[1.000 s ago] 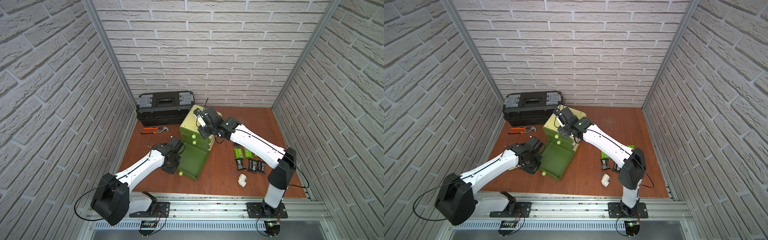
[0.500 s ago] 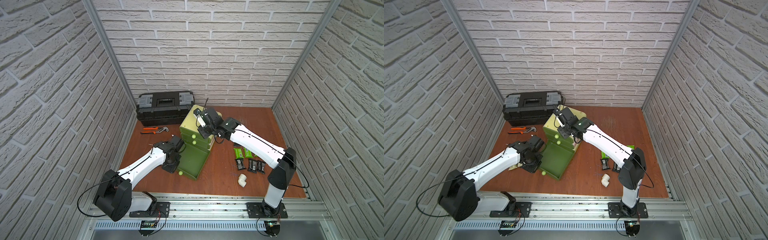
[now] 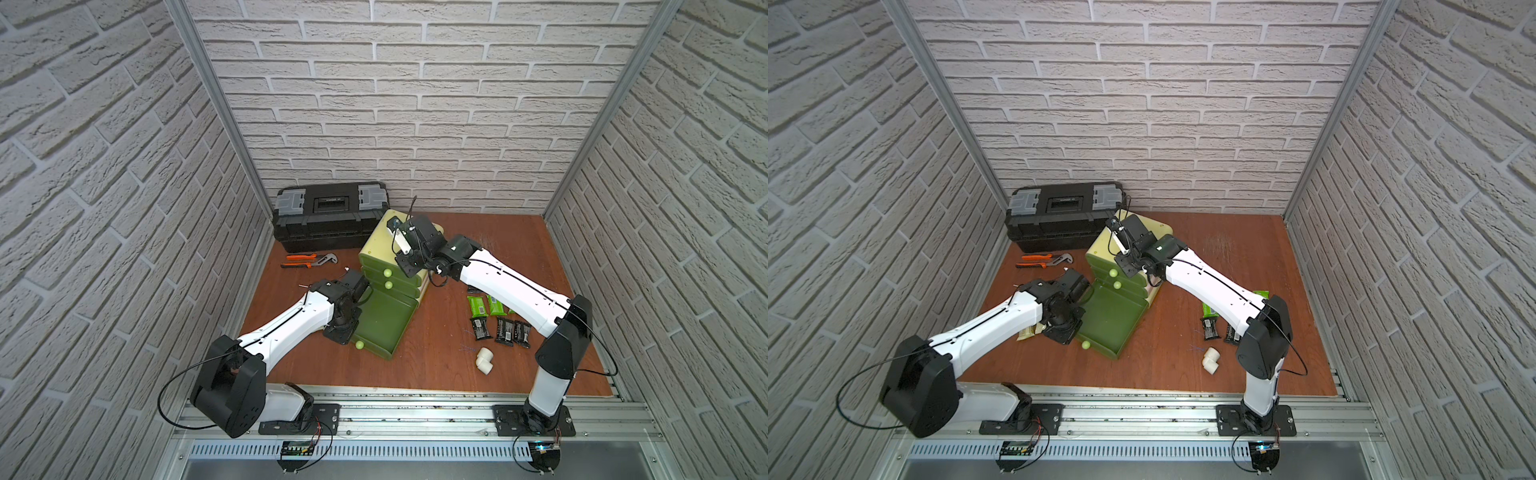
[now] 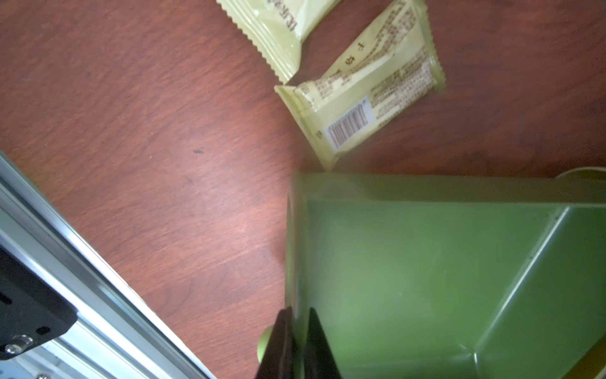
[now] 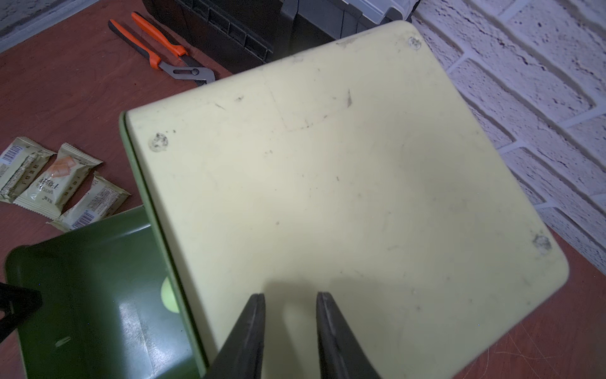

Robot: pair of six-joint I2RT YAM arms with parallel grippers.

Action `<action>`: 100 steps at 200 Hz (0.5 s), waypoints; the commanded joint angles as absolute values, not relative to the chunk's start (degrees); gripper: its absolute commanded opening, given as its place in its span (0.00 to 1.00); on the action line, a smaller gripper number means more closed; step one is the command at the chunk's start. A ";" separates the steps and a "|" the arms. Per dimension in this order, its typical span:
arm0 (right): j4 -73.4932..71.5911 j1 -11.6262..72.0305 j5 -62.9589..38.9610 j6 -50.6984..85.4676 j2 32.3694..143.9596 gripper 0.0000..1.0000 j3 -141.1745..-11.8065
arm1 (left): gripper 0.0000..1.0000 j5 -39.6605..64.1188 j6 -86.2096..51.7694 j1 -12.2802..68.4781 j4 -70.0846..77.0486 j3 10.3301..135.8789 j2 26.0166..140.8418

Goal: Take the cookies out of the drawer
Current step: Close the drawer of the storage box.

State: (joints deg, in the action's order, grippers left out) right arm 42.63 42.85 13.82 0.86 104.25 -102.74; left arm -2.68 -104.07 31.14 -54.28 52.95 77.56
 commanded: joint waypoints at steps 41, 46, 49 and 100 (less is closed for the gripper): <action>46.29 42.99 12.99 1.49 105.47 0.32 -100.43 | 0.03 -4.90 -106.95 32.12 -48.70 54.76 78.74; 46.23 42.98 12.98 1.45 105.44 0.32 -100.43 | 0.03 -4.81 -107.06 32.33 -47.63 54.76 79.11; 46.23 43.02 12.96 1.42 105.46 0.32 -100.38 | 0.03 -4.70 -107.17 32.34 -47.13 54.90 79.32; 46.15 43.00 12.91 1.54 105.56 0.32 -100.28 | 0.05 -6.27 -108.14 33.13 -42.92 57.04 82.72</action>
